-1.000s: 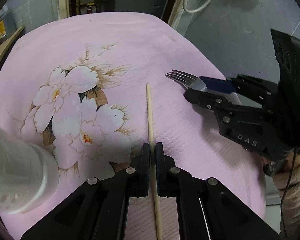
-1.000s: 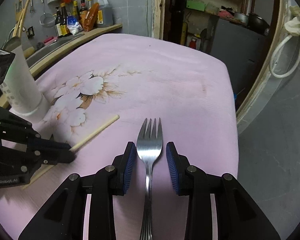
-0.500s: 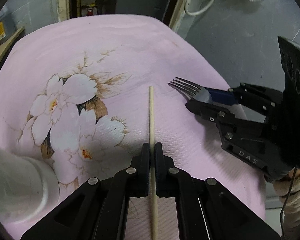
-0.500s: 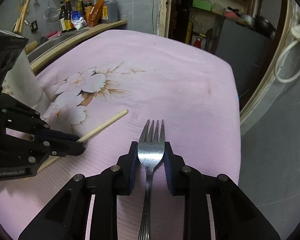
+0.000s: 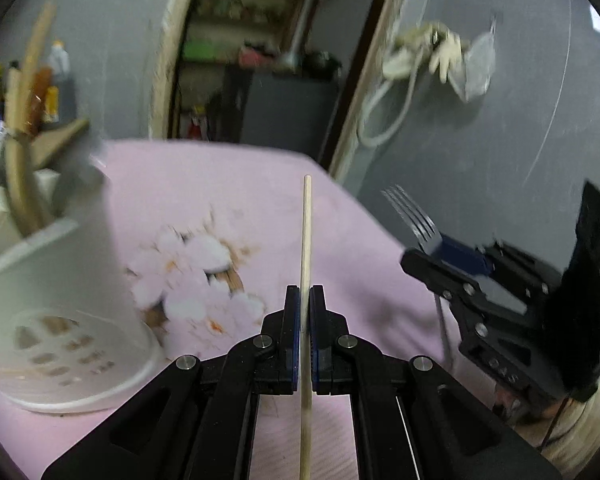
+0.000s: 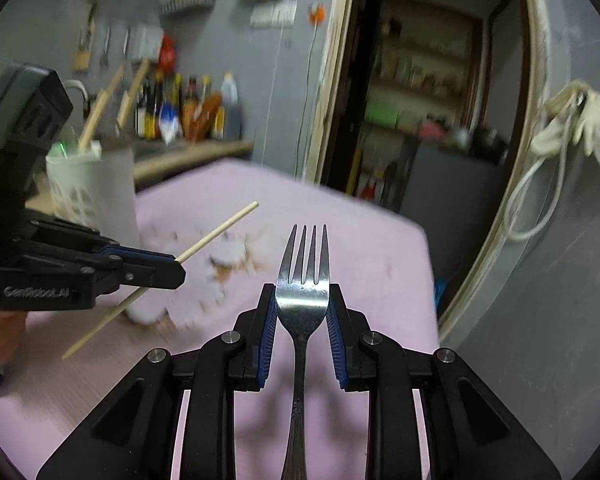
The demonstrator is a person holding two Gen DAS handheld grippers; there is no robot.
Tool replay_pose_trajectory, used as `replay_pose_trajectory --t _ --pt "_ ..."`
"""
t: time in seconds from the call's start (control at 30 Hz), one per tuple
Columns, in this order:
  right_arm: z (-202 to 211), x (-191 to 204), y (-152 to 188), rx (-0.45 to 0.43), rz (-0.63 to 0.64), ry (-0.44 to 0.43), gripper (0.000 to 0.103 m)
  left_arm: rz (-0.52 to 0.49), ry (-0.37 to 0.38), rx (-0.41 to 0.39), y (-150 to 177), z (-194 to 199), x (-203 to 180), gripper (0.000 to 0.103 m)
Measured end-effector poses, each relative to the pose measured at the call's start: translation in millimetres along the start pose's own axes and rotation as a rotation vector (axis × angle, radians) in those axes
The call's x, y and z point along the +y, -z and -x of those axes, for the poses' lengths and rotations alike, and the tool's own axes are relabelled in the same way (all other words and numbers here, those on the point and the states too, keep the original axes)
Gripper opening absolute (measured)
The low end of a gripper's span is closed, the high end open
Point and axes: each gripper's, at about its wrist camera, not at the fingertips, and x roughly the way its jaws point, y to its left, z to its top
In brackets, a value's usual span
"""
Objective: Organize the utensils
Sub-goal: 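Lift the fork and chopstick with both tools and carry them over the basket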
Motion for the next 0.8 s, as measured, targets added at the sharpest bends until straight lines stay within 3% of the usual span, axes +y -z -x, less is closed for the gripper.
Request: replay_pose_trajectory --t 0.23,0.5,0.8 --pt "27.2 12.6 -27.9 -0.213 -0.013 0.01 0.021 -0.009 -0.029 -0.206 -9.4 39.1 -1.3 0.002" --pt "41.6 27.8 -70.9 -0.339 -0.008 -0.033 0.022 0.001 -0.045 -0.362 -30.1 84.0 7.6 0.002" --pt "46.3 58.8 -121.6 -0.48 0.002 -0.131 0.022 0.034 -0.119 -0.54 -54.4 133.3 42.7 0.002"
